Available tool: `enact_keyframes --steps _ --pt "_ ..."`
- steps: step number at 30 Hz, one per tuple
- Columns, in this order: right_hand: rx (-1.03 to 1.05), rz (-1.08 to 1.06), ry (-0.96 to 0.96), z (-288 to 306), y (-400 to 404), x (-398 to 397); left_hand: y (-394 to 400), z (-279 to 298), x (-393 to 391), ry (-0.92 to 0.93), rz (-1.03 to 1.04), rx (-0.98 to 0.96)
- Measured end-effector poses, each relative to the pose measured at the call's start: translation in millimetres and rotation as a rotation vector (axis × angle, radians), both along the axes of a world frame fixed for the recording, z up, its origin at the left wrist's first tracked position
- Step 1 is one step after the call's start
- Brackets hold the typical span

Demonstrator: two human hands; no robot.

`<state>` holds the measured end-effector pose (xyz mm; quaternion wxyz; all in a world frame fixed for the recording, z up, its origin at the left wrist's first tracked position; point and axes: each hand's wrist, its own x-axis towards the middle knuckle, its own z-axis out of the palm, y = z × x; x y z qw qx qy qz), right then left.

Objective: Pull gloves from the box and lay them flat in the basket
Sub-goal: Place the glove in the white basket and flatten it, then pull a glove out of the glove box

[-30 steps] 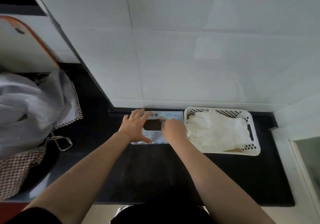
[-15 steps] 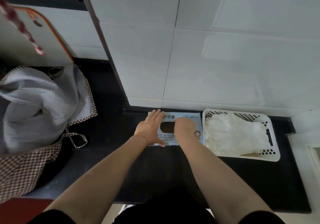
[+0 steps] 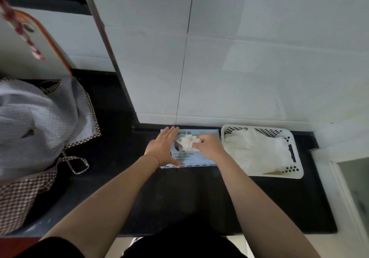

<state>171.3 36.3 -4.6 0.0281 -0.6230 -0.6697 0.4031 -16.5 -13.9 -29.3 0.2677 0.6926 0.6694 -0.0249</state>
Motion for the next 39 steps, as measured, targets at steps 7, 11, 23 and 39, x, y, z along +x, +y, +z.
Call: enact_keyframes --steps 7,11,23,39 --pt "0.056 -0.324 0.061 -17 -7 19 1 -2 1 0.032 -0.020 -0.014" --pt "0.087 -0.304 0.052 0 -9 20 1 -1 3 0.037 -0.025 -0.019" --pt "0.155 -0.288 0.143 28 -1 16 0 3 6 0.146 -0.088 -0.018" --pt "0.147 0.050 -0.049 6 -19 -21 -13 6 13 0.040 -0.026 0.080"
